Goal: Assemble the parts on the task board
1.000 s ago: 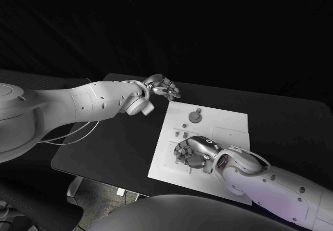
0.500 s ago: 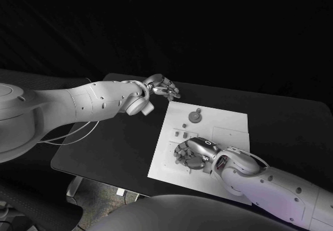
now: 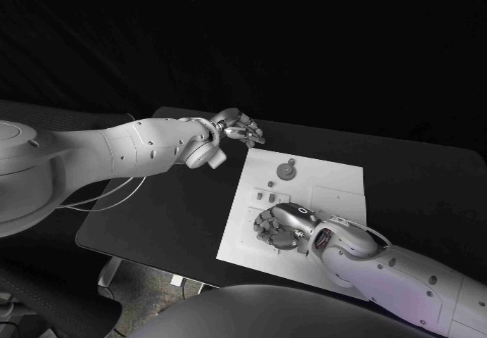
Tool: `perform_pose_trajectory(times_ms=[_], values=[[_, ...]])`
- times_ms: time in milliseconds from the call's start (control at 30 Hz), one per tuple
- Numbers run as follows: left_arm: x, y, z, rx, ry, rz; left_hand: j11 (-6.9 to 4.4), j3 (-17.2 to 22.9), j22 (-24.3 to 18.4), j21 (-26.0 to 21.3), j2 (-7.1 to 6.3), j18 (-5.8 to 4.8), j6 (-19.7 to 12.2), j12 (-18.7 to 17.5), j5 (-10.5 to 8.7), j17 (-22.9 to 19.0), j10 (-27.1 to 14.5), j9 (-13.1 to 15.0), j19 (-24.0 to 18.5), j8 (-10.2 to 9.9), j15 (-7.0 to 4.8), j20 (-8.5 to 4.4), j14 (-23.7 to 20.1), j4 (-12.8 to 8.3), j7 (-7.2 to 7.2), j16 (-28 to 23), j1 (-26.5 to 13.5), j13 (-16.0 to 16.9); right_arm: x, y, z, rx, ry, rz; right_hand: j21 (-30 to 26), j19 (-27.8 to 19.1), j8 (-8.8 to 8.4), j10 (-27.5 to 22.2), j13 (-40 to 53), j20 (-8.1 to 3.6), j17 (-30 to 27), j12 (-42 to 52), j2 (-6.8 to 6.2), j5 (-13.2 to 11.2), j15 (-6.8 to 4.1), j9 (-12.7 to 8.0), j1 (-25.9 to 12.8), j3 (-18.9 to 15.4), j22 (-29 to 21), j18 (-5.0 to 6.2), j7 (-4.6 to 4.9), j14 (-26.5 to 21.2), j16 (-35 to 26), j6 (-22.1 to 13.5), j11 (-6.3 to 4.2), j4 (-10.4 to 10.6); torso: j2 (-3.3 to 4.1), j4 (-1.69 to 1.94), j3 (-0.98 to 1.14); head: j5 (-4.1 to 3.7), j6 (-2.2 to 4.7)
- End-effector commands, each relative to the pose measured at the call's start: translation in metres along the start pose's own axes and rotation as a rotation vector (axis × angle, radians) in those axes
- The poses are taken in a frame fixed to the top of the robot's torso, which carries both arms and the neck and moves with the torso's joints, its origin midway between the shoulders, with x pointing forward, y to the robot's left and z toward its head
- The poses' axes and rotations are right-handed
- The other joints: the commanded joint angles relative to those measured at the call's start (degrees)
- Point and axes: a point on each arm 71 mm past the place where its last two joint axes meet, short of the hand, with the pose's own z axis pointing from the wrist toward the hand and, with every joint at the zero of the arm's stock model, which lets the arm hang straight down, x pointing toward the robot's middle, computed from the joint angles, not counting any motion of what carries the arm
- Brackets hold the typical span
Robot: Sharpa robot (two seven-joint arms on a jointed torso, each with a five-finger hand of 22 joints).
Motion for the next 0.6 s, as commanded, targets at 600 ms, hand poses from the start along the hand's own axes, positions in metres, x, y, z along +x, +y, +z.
perform_pose_trajectory(times_ms=[600], values=[[0.001, -0.0019, 0.0004, 0.008, 0.01, -0.009, 0.04, -0.15, 0.09, -0.22, 0.06, 0.8, -0.17, -0.41, -0.33, 0.14, 0.35, -0.1, 0.13, 0.31, 0.15, -0.03, 0.29, 0.13, 0.21, -0.26, 0.44, -0.1, 0.0065, -0.0012, 0.0013, 0.003, 0.041, -0.059, 0.38, -0.09, 0.16, 0.22, 0.09, -0.42, -0.1, -0.65, 0.34, 0.33, -0.42, 0.3, -0.3, 0.23, 0.05, 2.56, 0.23, 0.09, 0.0, 0.51, 0.1, -0.16, 0.0, -0.06, 0.04, 0.23, 0.0]])
